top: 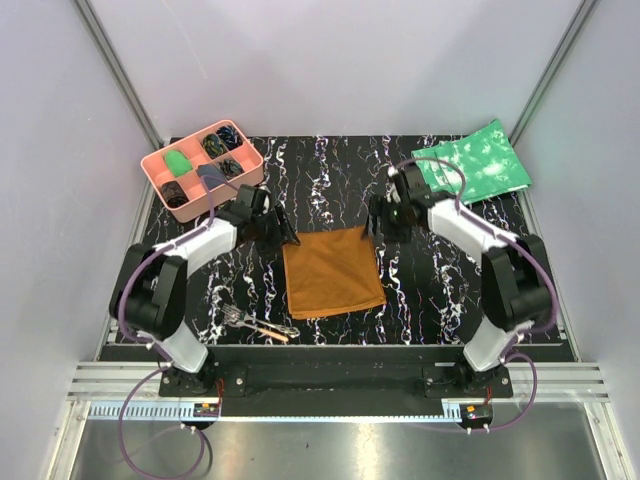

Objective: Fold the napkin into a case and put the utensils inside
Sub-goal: Smooth out the lower triangle-folded napkin at the center of the board.

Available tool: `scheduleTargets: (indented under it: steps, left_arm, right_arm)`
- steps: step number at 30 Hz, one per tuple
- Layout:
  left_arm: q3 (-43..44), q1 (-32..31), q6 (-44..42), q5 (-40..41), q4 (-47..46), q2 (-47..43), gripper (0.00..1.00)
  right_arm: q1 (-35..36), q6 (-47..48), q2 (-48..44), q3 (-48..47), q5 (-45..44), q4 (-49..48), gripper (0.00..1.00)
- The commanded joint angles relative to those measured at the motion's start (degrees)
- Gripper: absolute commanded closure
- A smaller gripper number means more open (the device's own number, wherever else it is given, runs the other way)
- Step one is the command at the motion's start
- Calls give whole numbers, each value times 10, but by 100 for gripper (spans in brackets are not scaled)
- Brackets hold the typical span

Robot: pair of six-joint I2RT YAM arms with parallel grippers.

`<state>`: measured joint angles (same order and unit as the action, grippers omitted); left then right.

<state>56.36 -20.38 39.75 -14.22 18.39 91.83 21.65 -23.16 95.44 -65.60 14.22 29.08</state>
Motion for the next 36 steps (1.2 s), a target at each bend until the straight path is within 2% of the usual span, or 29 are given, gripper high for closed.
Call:
scheduleTargets:
  steps: [1, 7, 8, 15, 23, 27, 28, 30, 31, 33, 36]
  left_arm:
    - [49, 25, 0, 5, -27, 33, 38]
    - [51, 45, 4, 1, -43, 67, 39]
    - [53, 46, 4, -2, -45, 76, 39]
    - [60, 58, 24, -19, -73, 105, 44]
    - [68, 61, 35, -28, -85, 133, 45]
    - [67, 61, 38, -27, -89, 139, 46]
    - [67, 61, 38, -25, -91, 142, 46]
    - [67, 61, 39, -26, -93, 143, 47]
    - [66, 62, 40, -26, -95, 144, 48]
    - [64, 62, 44, -23, -97, 146, 50]
    - [61, 62, 49, -23, -106, 151, 53]
  right_arm:
    - [-30, 50, 93, -97, 12, -13, 31]
    - [-49, 59, 178, -161, 74, -35, 46]
    - [-50, 61, 183, -164, 77, -39, 51]
    - [-57, 56, 205, -176, 106, -60, 52]
    - [-58, 46, 229, -184, 122, -75, 53]
    - [-60, 46, 240, -196, 122, -76, 63]
    - [-62, 46, 242, -197, 119, -76, 70]
    - [-64, 49, 241, -200, 116, -77, 75]
    - [-66, 49, 240, -201, 117, -77, 83]
    - [-69, 50, 238, -201, 116, -77, 90]
    - [-73, 50, 224, -187, 97, -77, 96]
